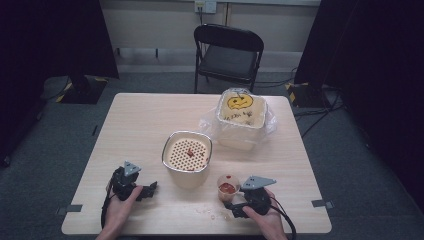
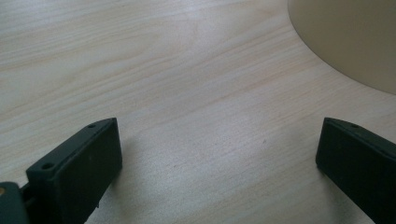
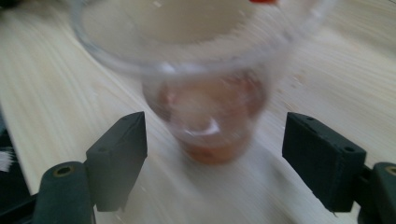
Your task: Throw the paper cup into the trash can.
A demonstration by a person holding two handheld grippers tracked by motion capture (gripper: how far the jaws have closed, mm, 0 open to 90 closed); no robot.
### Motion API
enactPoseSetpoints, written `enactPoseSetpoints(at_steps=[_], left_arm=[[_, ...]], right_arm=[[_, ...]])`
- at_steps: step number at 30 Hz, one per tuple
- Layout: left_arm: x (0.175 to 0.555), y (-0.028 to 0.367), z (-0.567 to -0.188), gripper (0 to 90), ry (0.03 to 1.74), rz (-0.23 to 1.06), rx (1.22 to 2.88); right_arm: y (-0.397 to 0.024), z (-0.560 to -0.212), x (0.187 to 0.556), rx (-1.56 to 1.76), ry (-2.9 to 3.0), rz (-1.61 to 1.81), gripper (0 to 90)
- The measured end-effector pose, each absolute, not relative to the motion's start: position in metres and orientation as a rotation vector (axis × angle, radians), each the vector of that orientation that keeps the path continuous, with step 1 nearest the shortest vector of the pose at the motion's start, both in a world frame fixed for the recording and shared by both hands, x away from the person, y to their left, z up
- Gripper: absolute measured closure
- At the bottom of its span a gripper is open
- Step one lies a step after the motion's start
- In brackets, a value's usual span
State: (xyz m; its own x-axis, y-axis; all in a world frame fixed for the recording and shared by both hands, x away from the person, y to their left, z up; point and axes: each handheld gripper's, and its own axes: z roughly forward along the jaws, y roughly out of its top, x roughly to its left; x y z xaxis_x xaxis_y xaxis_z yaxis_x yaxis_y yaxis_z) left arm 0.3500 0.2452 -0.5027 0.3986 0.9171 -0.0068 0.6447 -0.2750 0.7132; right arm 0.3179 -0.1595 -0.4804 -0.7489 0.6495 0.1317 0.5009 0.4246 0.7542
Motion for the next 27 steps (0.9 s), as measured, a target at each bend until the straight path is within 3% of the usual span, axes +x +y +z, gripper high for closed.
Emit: enactPoseSetpoints(at_steps=[6, 17, 27], left_arm=[[0.35, 0.245, -0.503, 0.0, 1.328, 0.549, 2.02], [0.35, 0.245, -0.503, 0.0, 1.328, 0.55, 2.021], [0.35, 0.245, -0.503, 0.0, 1.329, 0.549, 2.02]], right_arm=[[-0.147, -0.479, 0.327, 0.981, 2.463, 1.289, 22.3], [-0.138, -0.483, 0.333, 0.914, 2.428, 1.303, 38.7], [-0.144, -0.474, 0.336, 0.942, 2.412, 1.309, 43.0]])
